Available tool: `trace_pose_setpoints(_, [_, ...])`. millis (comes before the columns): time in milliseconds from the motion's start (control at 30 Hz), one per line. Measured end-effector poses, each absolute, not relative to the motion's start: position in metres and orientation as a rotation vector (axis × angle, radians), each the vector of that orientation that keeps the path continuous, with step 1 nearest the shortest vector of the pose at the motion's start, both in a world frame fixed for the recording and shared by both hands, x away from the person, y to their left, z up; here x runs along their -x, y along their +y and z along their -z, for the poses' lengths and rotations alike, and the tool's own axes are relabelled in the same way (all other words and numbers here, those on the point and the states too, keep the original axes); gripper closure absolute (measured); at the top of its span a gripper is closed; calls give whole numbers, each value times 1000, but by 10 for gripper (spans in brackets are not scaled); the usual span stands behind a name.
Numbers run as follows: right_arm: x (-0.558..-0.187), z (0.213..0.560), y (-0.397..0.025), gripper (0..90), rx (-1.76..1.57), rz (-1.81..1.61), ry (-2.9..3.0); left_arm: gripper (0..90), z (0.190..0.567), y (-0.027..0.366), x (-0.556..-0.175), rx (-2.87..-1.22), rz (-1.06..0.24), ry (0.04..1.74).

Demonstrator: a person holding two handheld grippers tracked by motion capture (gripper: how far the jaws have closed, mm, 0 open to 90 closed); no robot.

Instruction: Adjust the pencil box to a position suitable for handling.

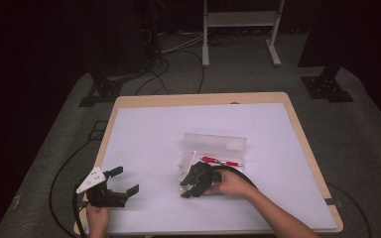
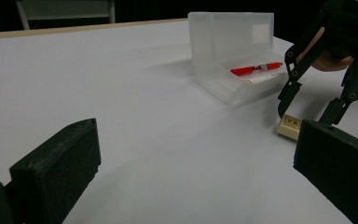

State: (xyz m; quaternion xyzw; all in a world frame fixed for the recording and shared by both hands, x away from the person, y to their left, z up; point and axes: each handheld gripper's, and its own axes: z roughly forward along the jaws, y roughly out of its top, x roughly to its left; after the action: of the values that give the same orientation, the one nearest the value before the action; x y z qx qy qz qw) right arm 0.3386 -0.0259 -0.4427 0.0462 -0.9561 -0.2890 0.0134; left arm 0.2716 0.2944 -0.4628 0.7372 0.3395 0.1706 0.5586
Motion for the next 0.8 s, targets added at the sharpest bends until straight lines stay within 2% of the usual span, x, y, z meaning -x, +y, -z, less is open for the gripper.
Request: trace_pose_setpoints(800, [-350, 423, -40, 570, -73, 996, -2992, 0, 463, 294, -272, -1737, -403, 801])
